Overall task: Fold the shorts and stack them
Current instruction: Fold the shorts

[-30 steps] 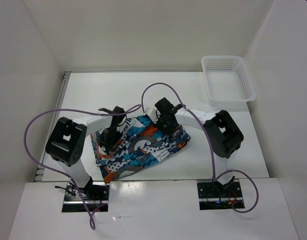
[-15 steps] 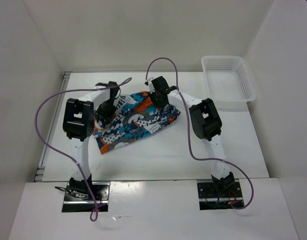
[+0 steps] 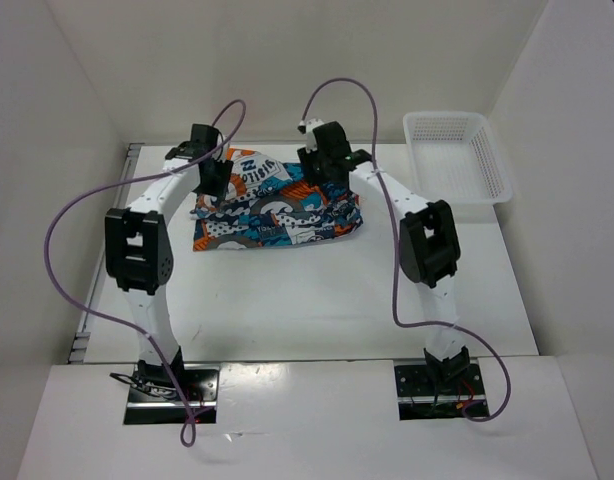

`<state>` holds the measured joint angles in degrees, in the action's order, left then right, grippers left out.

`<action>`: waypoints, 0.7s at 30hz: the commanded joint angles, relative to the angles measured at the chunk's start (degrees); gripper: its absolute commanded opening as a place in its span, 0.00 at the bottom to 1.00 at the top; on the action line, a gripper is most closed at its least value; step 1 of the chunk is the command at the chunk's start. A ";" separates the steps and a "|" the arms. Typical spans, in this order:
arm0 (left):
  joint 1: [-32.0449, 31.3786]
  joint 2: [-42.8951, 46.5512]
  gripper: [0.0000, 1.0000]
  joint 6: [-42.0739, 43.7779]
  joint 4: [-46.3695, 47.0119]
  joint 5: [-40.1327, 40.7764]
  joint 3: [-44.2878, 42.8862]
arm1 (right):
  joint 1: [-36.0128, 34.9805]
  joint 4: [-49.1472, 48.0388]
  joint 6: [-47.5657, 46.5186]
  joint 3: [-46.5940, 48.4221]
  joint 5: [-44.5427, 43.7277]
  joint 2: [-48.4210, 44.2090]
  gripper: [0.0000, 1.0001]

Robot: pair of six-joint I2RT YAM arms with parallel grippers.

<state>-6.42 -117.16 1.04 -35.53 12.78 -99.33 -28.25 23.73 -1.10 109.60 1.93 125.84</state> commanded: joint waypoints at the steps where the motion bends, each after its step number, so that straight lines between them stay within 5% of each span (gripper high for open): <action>1: 2.19 5.72 0.71 -1.04 -0.15 -4.16 2.99 | 1.79 -1.23 2.33 0.97 1.23 -7.54 0.38; 8: 9.93 -2.36 0.70 -1.04 -4.02 -13.29 -2.08 | 7.60 -0.61 3.04 -6.23 5.61 -8.77 0.34; 21: 10.46 -8.78 0.73 -1.04 -4.55 -22.71 -5.18 | 10.58 1.67 -1.27 -12.31 12.92 -8.68 0.53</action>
<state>4.05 -125.69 0.99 -40.07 -5.61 -102.50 -17.96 25.58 -0.97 97.84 12.80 117.36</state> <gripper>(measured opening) 0.738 0.528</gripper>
